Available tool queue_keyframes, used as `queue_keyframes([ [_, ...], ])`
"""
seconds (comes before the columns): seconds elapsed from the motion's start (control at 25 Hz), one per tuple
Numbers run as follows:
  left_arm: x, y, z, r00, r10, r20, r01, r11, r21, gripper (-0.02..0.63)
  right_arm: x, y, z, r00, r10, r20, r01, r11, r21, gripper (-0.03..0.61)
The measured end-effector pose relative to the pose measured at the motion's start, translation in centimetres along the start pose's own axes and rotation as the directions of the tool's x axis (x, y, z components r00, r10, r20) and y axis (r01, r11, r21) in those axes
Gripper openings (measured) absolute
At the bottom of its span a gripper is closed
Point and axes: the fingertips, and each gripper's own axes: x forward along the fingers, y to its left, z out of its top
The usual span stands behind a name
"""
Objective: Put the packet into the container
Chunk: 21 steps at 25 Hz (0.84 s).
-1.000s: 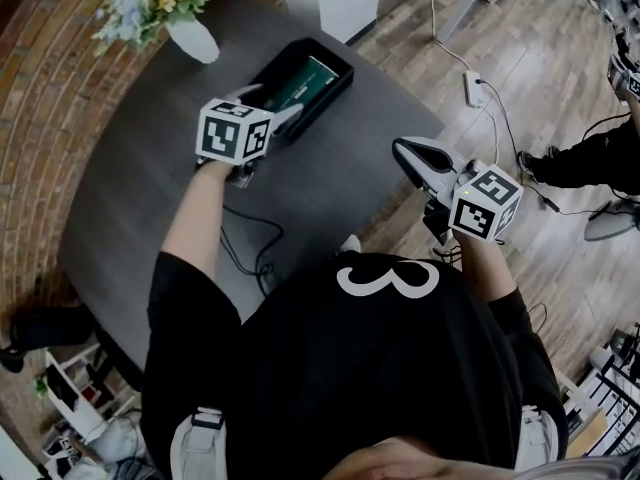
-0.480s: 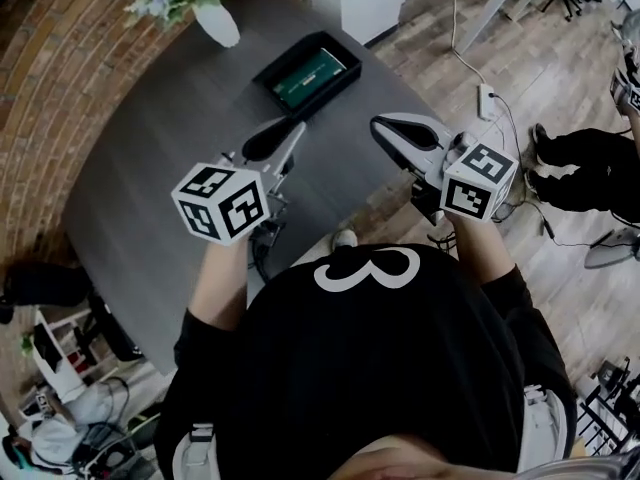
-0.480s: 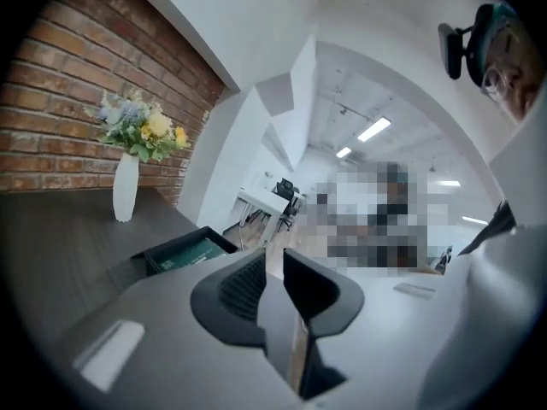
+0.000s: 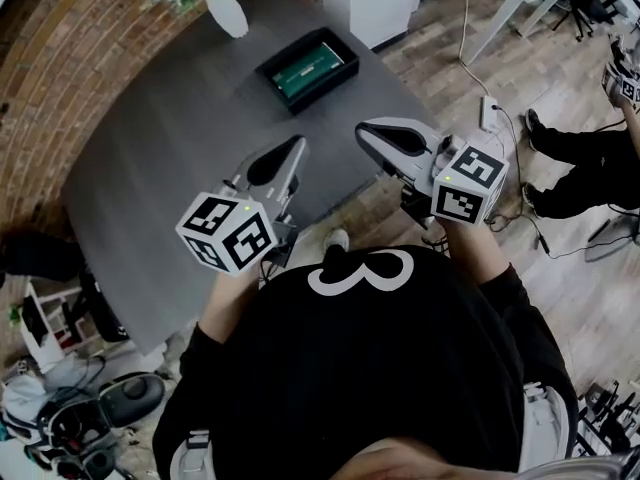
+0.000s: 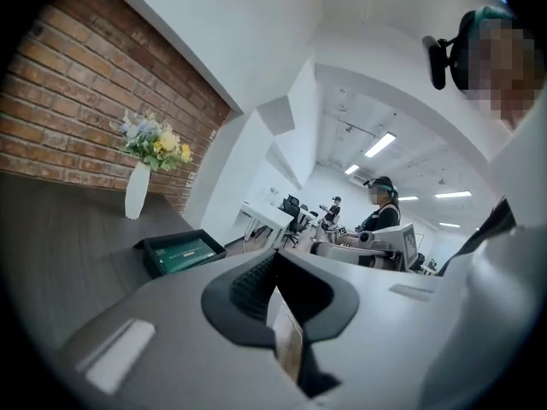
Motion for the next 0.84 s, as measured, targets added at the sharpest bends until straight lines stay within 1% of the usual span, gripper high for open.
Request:
queue_keyframes([
  [0.28,-0.3,-0.5,0.1,0.999,0.046,-0.013,-0.045,0.995,0.093,0.011,0.3,0.1,0.0,1.000,0.020,0.001,-0.020,1.000,0.012,0.002],
  [0.4,-0.3,-0.3,0.2,0.999,0.040,-0.013,-0.039,0.995,0.096,0.011,0.7,0.2,0.0,1.000,0.025,-0.009,-0.025,1.000,0.008,0.002],
  [0.68,0.4,0.8,0.2,0.999,0.028,-0.027,-0.026,0.996,0.085,0.011,1.3,-0.9,-0.3,1.000,0.005,-0.005,-0.005,1.000,0.025,0.002],
  [0.84,1.1,1.7,0.4,0.999,0.029,-0.035,-0.025,0.995,0.098,0.011,1.8,-1.8,-0.3,1.000,-0.005,-0.003,0.005,1.000,0.030,0.002],
])
